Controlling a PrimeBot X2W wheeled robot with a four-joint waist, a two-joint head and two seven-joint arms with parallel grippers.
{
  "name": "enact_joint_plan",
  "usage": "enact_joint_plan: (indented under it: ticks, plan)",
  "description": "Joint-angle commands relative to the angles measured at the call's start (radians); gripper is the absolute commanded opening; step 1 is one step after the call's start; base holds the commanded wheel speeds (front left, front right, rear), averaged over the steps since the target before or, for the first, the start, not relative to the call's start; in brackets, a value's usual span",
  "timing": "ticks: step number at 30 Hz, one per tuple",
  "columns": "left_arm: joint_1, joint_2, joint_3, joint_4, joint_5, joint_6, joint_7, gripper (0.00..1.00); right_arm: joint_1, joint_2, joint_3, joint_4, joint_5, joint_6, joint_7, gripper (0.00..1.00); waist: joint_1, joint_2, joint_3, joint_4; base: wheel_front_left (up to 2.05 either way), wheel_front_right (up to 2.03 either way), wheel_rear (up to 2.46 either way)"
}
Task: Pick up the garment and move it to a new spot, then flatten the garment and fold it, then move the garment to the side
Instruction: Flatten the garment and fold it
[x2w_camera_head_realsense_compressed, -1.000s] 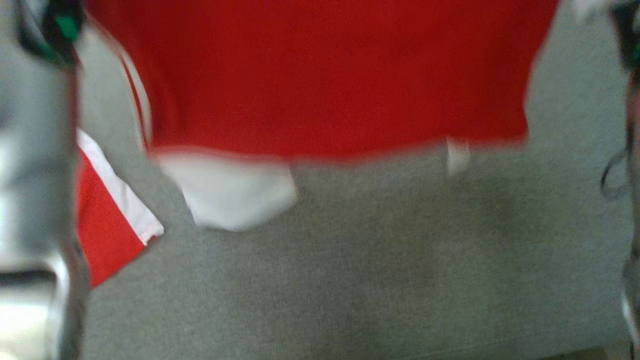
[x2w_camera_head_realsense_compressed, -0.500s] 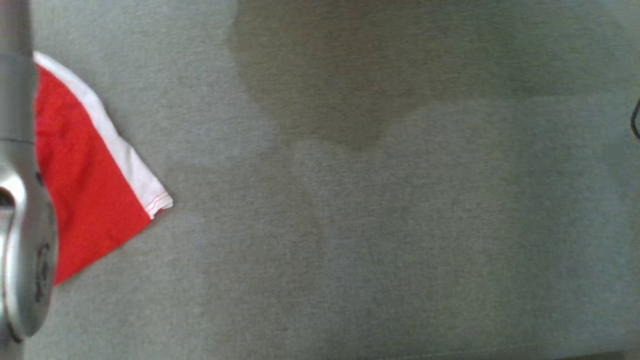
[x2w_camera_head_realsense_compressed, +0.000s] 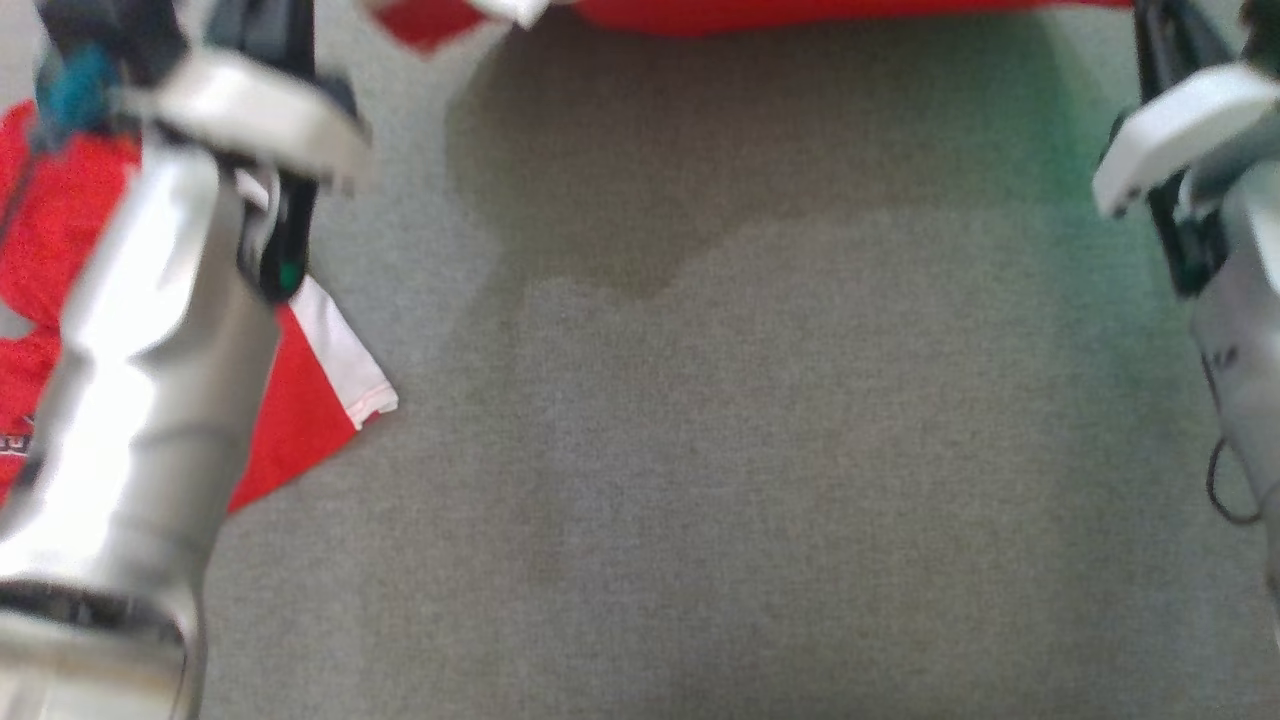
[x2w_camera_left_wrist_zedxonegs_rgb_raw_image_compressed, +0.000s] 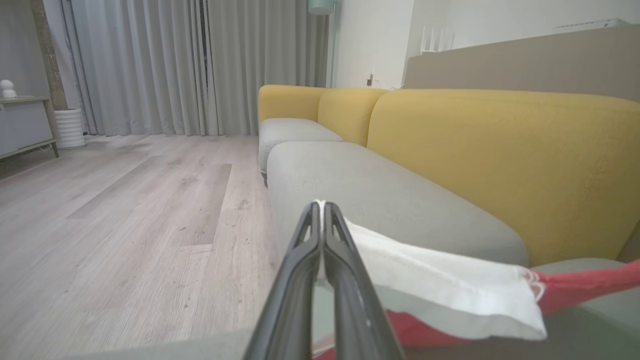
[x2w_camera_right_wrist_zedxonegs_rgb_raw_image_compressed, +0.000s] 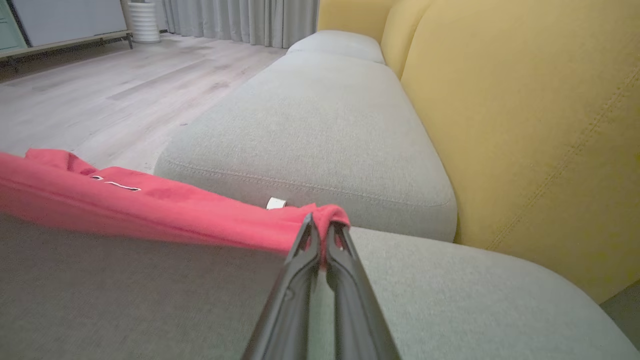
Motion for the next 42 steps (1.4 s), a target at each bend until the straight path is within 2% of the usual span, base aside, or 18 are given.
enact_joint_plan:
  ticks: [1,6,12,21,31,37,42]
  plan:
    - [0.0,0.065,0.017,-0.044,-0.016,0.002,-0.011,0.0,0.017,-0.018,0.031,-0.02,0.022,-0.001,-0.009,0.0,0.0001,0.0,-0.045,0.002,0.0,0.0,0.0]
    - [0.176,0.108,-0.044,-0.113,-0.036,0.002,-0.005,0.0,0.127,-0.048,0.14,-0.03,0.116,-0.001,0.031,0.0,0.0001,0.0,-0.129,0.003,0.0,0.0,0.0]
    - [0.365,0.158,-0.099,-0.236,-0.038,0.005,0.042,0.0,0.261,-0.126,0.295,-0.14,0.258,-0.001,0.115,0.0,0.0001,0.0,-0.212,-0.005,0.0,0.0,0.0]
    - [0.601,0.223,-0.152,-0.48,-0.036,0.068,0.123,0.0,0.412,-0.28,0.449,-0.33,0.464,-0.001,0.265,0.0,0.0001,0.0,-0.304,-0.02,0.0,0.0,0.0]
    - [0.793,0.276,-0.174,-0.69,-0.047,0.15,0.174,0.0,0.532,-0.392,0.519,-0.479,0.595,-0.001,0.358,0.0,0.0001,0.0,-0.373,-0.033,0.0,0.0,0.0]
    - [0.892,0.304,-0.184,-0.811,-0.055,0.2,0.201,0.0,0.608,-0.448,0.523,-0.56,0.65,-0.001,0.402,0.0,0.0001,0.0,-0.393,-0.032,0.0,0.0,0.0]
    - [0.933,0.32,-0.185,-0.877,-0.061,0.227,0.22,0.0,0.652,-0.471,0.486,-0.608,0.664,-0.001,0.403,0.0,0.0001,0.0,-0.392,-0.03,0.0,0.0,0.0]
